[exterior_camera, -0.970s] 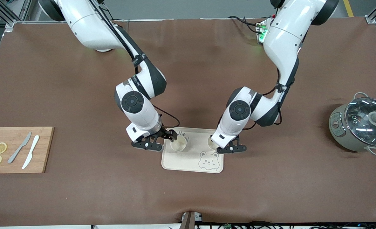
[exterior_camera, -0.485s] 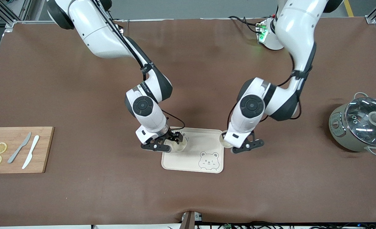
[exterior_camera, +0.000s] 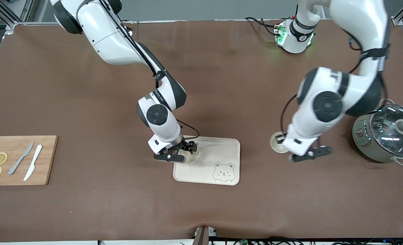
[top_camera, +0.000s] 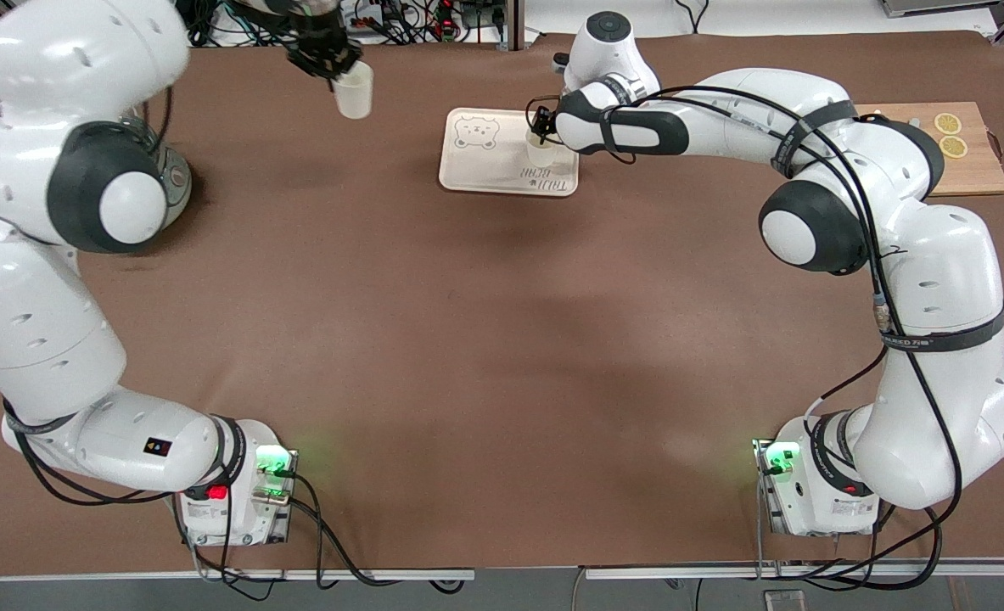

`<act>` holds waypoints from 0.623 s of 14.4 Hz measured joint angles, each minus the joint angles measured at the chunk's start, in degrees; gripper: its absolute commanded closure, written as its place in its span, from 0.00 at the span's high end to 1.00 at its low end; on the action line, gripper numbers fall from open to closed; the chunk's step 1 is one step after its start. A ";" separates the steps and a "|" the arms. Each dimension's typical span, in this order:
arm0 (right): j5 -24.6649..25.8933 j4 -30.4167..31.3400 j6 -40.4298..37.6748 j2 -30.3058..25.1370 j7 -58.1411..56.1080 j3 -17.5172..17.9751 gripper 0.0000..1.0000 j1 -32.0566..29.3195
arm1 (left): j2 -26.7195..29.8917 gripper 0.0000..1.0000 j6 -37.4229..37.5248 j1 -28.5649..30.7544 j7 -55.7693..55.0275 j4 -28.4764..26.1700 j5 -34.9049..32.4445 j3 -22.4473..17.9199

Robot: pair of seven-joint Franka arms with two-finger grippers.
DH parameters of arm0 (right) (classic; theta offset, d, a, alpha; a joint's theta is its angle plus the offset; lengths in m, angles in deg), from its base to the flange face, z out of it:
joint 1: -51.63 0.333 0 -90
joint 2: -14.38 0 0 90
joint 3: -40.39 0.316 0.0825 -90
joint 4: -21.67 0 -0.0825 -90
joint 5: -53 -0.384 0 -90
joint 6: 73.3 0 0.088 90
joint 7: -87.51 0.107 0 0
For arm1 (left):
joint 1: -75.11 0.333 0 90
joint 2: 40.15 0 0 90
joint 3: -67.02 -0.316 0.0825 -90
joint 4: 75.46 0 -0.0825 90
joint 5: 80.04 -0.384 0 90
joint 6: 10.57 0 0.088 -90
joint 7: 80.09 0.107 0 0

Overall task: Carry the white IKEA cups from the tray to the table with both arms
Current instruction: 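Grasp the second cup with the right gripper while the left gripper carries its cup, then lower the left cup beside the pot while the right gripper lifts its cup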

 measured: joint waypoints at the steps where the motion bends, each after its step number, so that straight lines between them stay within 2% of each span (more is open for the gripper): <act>1: 0.02 0.00 0.00 0.13 0.00 -0.03 1.00 0.01 | 1.32 0.00 0.26 2.60 3.63 -0.73 0.15 0.05; 4: 0.25 -0.01 0.95 0.67 0.04 -0.03 1.00 0.07 | 3.54 0.00 0.07 8.51 13.24 -4.00 1.27 0.13; 6: 0.80 -0.01 2.09 1.09 0.64 -0.03 1.00 0.22 | 4.00 0.00 -4.29 11.40 17.68 -7.64 2.81 0.24; 7: 0.91 -0.01 2.42 1.23 0.78 -0.03 0.87 0.34 | 4.28 0.00 -7.45 12.44 19.05 -10.06 3.71 0.27; 8: 0.92 -0.01 2.65 1.28 0.82 -0.03 0.66 0.43 | 4.69 0.00 -10.61 13.01 19.65 -12.76 4.16 0.34; 9: 0.92 -0.01 2.75 1.28 0.84 -0.03 0.49 0.51 | 5.13 0.00 -13.71 13.17 19.83 -15.52 4.28 0.36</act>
